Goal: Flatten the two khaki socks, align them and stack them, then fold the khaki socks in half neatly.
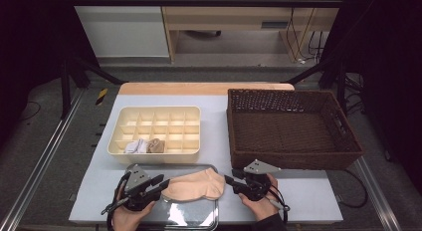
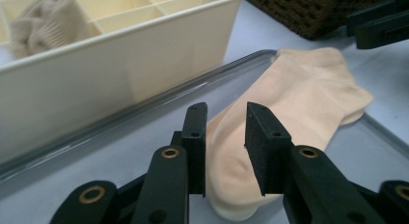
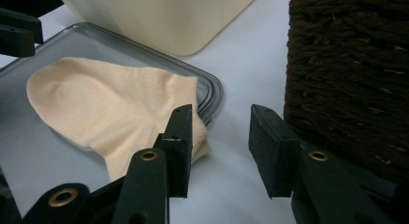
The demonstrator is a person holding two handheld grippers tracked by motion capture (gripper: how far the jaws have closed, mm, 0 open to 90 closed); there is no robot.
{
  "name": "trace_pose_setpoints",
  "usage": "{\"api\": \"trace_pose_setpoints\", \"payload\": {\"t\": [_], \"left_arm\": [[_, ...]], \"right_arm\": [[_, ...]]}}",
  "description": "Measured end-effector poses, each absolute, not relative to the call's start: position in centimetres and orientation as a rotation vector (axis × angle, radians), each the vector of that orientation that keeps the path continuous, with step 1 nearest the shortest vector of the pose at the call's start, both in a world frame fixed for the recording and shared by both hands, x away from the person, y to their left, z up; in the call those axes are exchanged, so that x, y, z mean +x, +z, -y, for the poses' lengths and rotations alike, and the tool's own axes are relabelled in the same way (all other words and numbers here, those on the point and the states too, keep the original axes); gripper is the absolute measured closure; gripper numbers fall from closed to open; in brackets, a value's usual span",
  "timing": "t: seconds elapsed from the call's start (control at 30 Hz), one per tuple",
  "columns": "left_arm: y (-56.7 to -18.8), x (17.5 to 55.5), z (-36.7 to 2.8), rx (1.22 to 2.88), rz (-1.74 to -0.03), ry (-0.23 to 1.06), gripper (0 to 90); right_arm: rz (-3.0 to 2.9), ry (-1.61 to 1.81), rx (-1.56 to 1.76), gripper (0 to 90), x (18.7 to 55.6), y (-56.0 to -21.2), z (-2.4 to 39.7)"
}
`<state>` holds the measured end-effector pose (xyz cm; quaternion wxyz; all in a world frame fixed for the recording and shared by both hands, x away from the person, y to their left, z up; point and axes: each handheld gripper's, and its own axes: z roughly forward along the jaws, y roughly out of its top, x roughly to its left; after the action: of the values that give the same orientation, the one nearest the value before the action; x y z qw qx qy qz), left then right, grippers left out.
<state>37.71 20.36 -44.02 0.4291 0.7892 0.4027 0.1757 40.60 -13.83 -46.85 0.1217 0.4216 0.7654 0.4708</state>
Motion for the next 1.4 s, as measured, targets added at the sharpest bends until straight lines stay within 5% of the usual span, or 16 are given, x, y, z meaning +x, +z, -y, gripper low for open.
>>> {"api": "trace_pose_setpoints", "payload": {"t": [0.6,1.4], "left_arm": [[-44.8,38.7,-14.3,2.034,-0.888,0.408,80.8],[-47.7,39.2,-12.9,2.152,-0.883,0.339,88.4]], "right_arm": [[-2.207,1.401,1.269,56.6,40.4,-47.4,14.5],[-2.237,1.415,1.311,57.5,40.9,-48.5,12.4]]}}
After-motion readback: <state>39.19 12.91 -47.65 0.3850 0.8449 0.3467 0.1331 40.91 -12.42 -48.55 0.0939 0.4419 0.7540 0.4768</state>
